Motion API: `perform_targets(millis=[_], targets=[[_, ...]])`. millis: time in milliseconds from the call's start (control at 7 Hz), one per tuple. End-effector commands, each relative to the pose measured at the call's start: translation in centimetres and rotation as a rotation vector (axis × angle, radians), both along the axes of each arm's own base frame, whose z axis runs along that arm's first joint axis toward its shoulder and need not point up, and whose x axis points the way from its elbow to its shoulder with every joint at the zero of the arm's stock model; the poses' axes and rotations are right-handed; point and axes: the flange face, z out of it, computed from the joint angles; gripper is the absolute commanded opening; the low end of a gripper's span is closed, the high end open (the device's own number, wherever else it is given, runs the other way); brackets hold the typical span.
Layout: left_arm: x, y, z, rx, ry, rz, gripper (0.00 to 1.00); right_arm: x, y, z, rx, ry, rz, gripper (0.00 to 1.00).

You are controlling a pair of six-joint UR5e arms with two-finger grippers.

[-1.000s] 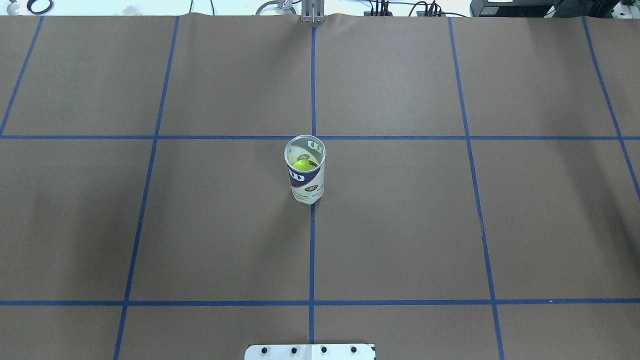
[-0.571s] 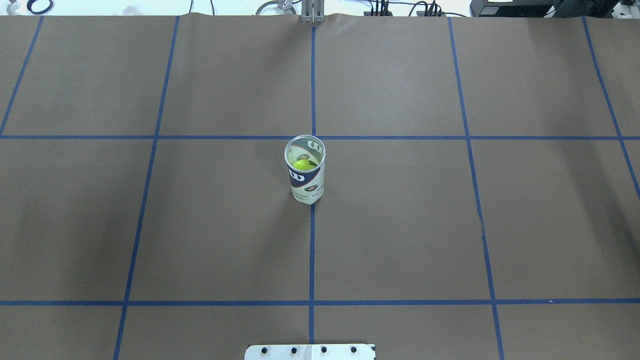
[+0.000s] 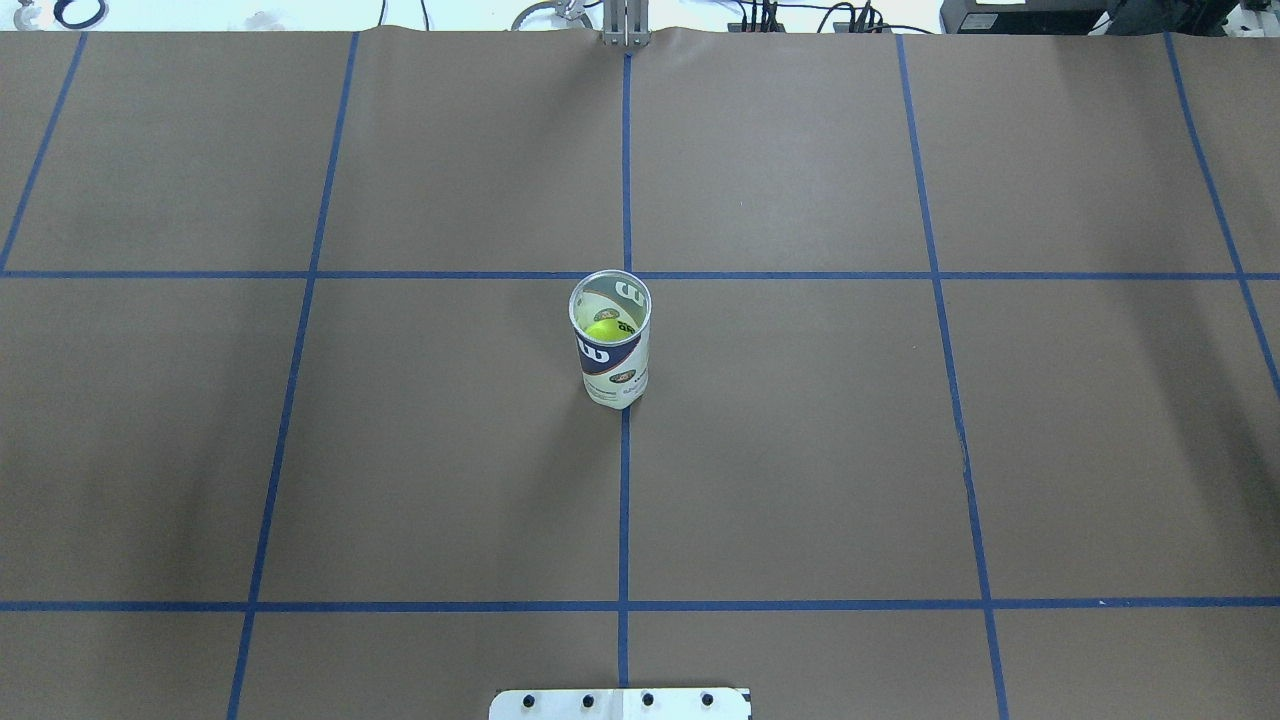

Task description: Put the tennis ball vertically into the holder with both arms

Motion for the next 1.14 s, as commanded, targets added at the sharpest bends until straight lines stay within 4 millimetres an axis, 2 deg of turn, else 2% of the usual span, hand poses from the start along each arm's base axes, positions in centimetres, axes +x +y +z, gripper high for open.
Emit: perform_targets(millis=[0,143,286,1000], targets=[[-0.09,1.07,-1.18,0.023,-0.027,-0.003,1.0,0.04,0.74,0.81,-0.013,-0.001,0.005,0.99],[-0.09,1.07,-1.19,0.025,-0.027,-0.001,1.0,0.05,0.73,0.81,-0.01,0.0,0.004,0.99],[-0.01,1.84,-0.29,0.008,-0.027,0.002,1.0,0.05,0.73,0.81,-0.011,0.0,0.005,0.99],[0.14,1.32,-0.88,0.023,-0.027,0.007,1.0,0.07,0.69,0.59,-0.005,0.002,0.005,0.99]])
